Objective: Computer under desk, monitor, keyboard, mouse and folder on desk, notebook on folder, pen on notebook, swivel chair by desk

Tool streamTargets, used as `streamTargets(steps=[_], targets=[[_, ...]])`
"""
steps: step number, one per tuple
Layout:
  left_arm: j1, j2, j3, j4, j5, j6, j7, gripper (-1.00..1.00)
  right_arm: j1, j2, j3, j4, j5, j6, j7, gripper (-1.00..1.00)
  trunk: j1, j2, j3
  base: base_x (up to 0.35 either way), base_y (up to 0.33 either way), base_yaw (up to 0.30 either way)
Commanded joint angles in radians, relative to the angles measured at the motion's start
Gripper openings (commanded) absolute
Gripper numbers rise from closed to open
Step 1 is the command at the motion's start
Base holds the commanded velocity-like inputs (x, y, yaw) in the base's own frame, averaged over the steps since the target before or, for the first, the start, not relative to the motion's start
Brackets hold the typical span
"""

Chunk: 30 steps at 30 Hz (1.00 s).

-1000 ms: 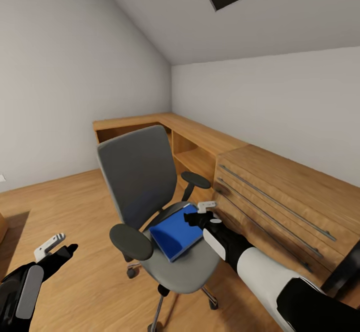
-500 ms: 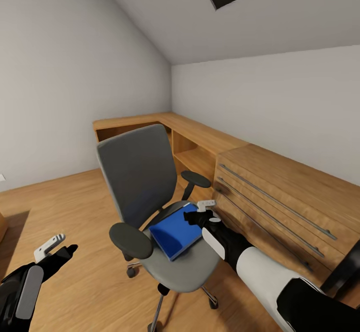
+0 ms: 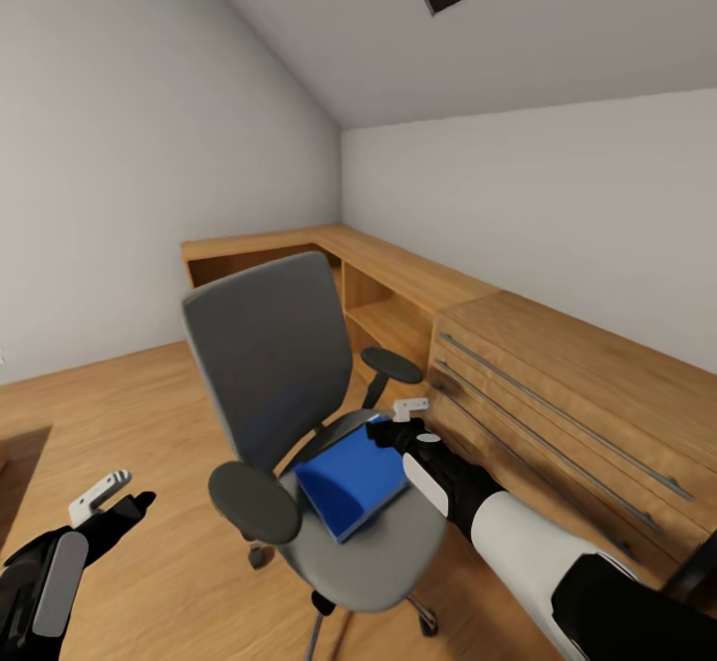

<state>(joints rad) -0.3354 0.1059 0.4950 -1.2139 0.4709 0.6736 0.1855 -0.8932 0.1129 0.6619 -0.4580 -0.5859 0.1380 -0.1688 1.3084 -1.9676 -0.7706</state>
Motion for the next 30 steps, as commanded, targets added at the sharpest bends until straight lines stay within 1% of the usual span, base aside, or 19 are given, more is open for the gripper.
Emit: streamTargets(steps=[1,15,20,23,25,27,30], targets=[[-0.001,0.0,0.0,-0.001,0.011,0.004,0.008,1.0,-0.001,-0.001,0.008,-0.002,-0.008,0.003,-0.009,1.0,0.0,0.0,-0.001,0.188,0.0,0.0],[-0.001,0.0,0.001,0.003,0.008,0.004,0.008,1.0,0.0,-0.004,0.008,0.005,-0.006,0.0,-0.001,1.0,0.0,0.0,-0.001,0.107,0.0,0.0],[-0.001,0.001,0.001,0.003,0.009,0.004,0.008,1.0,0.0,-0.002,0.009,0.025,-0.003,-0.002,0.003,1.0,0.0,0.0,-0.001,0.072,0.0,0.0],[-0.001,0.001,0.001,0.001,0.009,0.004,0.01,1.0,0.0,-0.001,0.01,0.042,-0.001,-0.014,0.006,1.0,0.0,0.0,-0.001,0.025,0.0,0.0],[-0.001,0.001,0.001,0.0,0.01,0.004,0.011,1.0,0.0,-0.001,0.011,0.056,-0.001,-0.036,0.008,1.0,0.0,0.0,-0.001,0.013,0.0,0.0],[-0.001,0.001,0.001,-0.001,0.012,0.003,0.012,1.0,0.0,0.001,0.019,0.075,0.0,-0.067,0.039,1.0,0.008,-0.014,-0.007,0.003,0.0,0.0],[-0.001,0.001,0.001,-0.001,0.011,0.003,0.013,1.0,0.0,0.001,0.03,0.081,0.001,-0.077,0.063,1.0,0.019,-0.035,-0.017,0.001,0.0,0.0]])
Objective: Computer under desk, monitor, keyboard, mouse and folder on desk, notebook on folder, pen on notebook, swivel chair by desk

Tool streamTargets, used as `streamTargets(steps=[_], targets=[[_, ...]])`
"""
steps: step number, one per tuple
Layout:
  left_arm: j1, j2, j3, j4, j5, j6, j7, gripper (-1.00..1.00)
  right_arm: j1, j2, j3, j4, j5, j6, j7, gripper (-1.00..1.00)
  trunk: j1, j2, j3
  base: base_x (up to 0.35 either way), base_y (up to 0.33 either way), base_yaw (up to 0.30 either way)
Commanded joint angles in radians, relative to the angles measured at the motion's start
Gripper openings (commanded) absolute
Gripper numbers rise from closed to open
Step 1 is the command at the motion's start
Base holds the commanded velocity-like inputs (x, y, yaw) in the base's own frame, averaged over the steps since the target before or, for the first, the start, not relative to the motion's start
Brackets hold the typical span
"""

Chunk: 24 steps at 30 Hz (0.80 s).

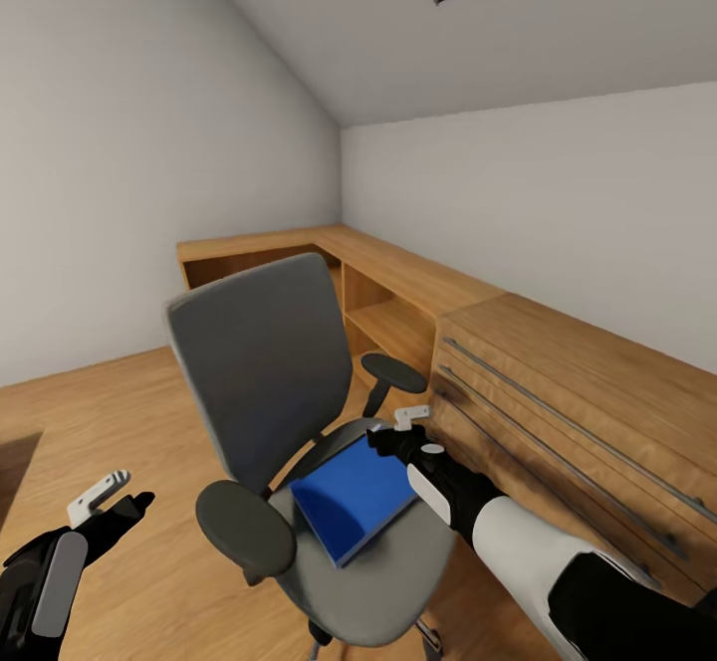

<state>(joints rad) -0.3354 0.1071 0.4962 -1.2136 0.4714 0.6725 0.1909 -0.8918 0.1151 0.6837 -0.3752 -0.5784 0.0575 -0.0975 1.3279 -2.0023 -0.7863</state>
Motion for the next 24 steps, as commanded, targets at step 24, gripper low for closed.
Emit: streamTargets(steps=[24], targets=[[-0.001,-0.006,0.001,0.0,0.01,0.003,0.011,1.0,-0.001,-0.009,0.017,0.004,-0.006,-0.041,0.022,1.0,0.092,-0.169,-0.076,0.0,0.0,0.0]])
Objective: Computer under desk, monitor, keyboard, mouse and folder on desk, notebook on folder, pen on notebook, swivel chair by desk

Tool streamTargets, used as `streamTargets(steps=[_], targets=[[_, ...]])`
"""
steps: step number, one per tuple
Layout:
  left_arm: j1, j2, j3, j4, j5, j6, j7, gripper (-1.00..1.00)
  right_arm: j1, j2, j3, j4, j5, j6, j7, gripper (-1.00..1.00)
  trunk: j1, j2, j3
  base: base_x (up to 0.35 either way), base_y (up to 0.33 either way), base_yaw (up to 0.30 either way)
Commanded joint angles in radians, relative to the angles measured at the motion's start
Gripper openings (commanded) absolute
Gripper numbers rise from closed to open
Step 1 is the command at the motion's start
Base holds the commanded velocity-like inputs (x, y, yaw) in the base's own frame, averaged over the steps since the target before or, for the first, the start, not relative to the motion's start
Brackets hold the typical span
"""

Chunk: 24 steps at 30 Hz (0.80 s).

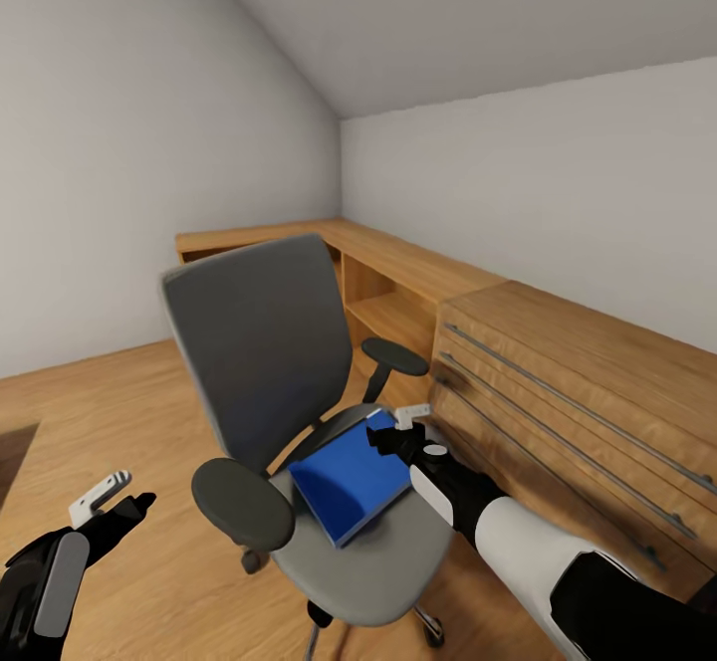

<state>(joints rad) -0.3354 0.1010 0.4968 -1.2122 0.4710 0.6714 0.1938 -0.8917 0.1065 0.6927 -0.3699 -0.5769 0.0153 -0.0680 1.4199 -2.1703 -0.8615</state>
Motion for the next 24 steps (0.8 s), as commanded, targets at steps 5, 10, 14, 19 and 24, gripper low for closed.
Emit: streamTargets(steps=[5,10,14,19,24], targets=[[-0.001,-0.001,0.0,-0.001,0.011,0.004,0.007,1.0,-0.001,-0.001,0.007,-0.001,-0.009,0.003,-0.007,1.0,0.019,-0.036,-0.017,0.0,0.0,0.0],[-0.001,-0.001,0.0,-0.001,0.011,0.005,0.007,1.0,-0.001,-0.001,0.007,-0.001,-0.009,0.005,-0.007,1.0,0.019,-0.036,-0.017,0.0,0.0,0.0],[-0.001,0.0,0.0,0.0,0.011,0.005,0.007,1.0,-0.001,0.0,0.007,-0.001,-0.009,0.006,-0.008,1.0,0.019,-0.036,-0.017,0.0,0.0,0.0],[-0.001,0.0,0.0,0.0,0.011,0.005,0.007,1.0,-0.001,0.001,0.007,-0.001,-0.009,0.009,-0.014,1.0,0.027,-0.05,-0.023,0.0,0.0,0.0],[-0.001,0.0,0.0,0.0,0.011,0.006,0.006,1.0,-0.001,0.001,0.007,-0.001,-0.009,0.012,-0.017,1.0,0.031,-0.057,-0.026,0.0,0.0,0.0]])
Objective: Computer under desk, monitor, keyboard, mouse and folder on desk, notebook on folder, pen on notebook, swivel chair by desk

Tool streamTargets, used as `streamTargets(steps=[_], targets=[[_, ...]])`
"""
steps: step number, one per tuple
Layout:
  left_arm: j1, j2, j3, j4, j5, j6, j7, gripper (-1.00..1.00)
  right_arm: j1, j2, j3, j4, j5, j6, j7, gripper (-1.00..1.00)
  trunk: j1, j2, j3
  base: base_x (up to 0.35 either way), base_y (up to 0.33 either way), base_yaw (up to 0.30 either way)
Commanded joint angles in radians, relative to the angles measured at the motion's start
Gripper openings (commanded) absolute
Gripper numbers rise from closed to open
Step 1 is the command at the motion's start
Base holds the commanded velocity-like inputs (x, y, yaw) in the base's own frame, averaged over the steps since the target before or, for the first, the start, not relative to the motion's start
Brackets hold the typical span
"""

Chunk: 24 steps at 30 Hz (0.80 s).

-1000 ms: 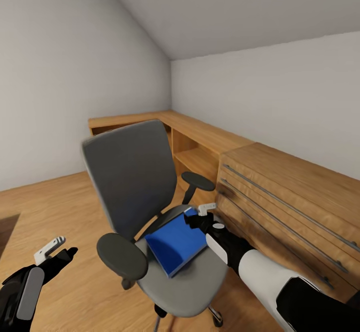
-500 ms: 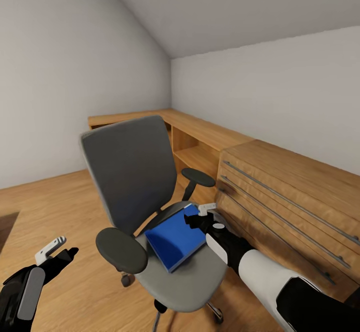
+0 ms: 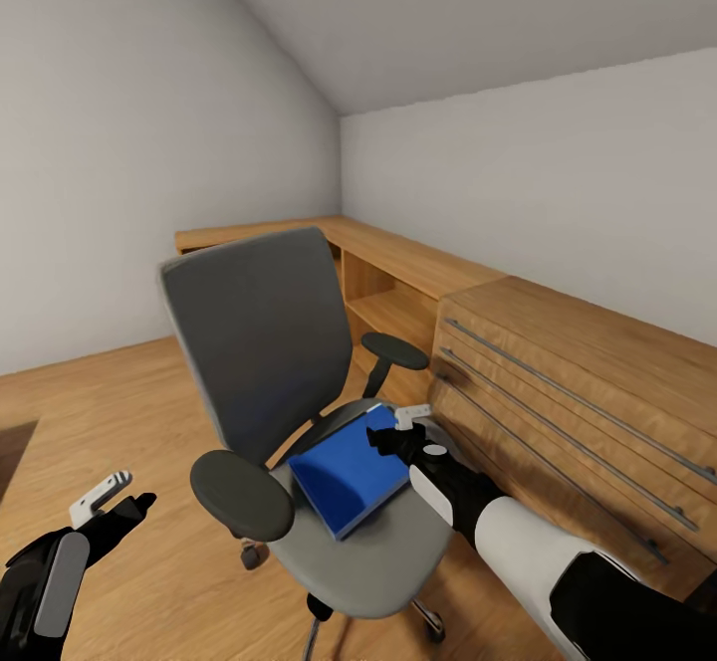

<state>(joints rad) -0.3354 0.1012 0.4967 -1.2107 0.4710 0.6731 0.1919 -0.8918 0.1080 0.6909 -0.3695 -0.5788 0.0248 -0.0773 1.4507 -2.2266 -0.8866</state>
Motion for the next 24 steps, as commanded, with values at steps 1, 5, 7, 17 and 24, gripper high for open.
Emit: streamTargets(steps=[1,5,7,17,24], targets=[[-0.001,0.0,0.0,-0.001,0.011,0.004,0.007,1.0,-0.001,0.0,0.008,-0.002,-0.007,0.003,-0.009,1.0,0.0,0.0,-0.001,0.0,0.0,0.0],[-0.001,0.001,0.0,-0.001,0.011,0.005,0.006,1.0,-0.001,0.001,0.009,-0.001,-0.007,0.004,-0.01,1.0,0.004,-0.007,-0.004,0.0,0.0,0.0],[-0.001,0.0,0.0,-0.001,0.011,0.005,0.007,1.0,-0.001,0.001,0.01,-0.001,-0.007,0.004,-0.011,1.0,0.011,-0.021,-0.01,0.0,0.0,0.0],[-0.001,0.002,0.0,-0.001,0.011,0.005,0.006,1.0,-0.001,0.002,0.01,-0.001,-0.007,0.004,-0.013,1.0,0.03,-0.056,-0.026,0.0,0.0,0.0],[-0.001,0.002,0.0,-0.001,0.012,0.01,0.005,1.0,-0.001,0.001,0.011,-0.002,-0.007,0.004,-0.013,1.0,0.034,-0.063,-0.029,0.0,0.0,0.0]])
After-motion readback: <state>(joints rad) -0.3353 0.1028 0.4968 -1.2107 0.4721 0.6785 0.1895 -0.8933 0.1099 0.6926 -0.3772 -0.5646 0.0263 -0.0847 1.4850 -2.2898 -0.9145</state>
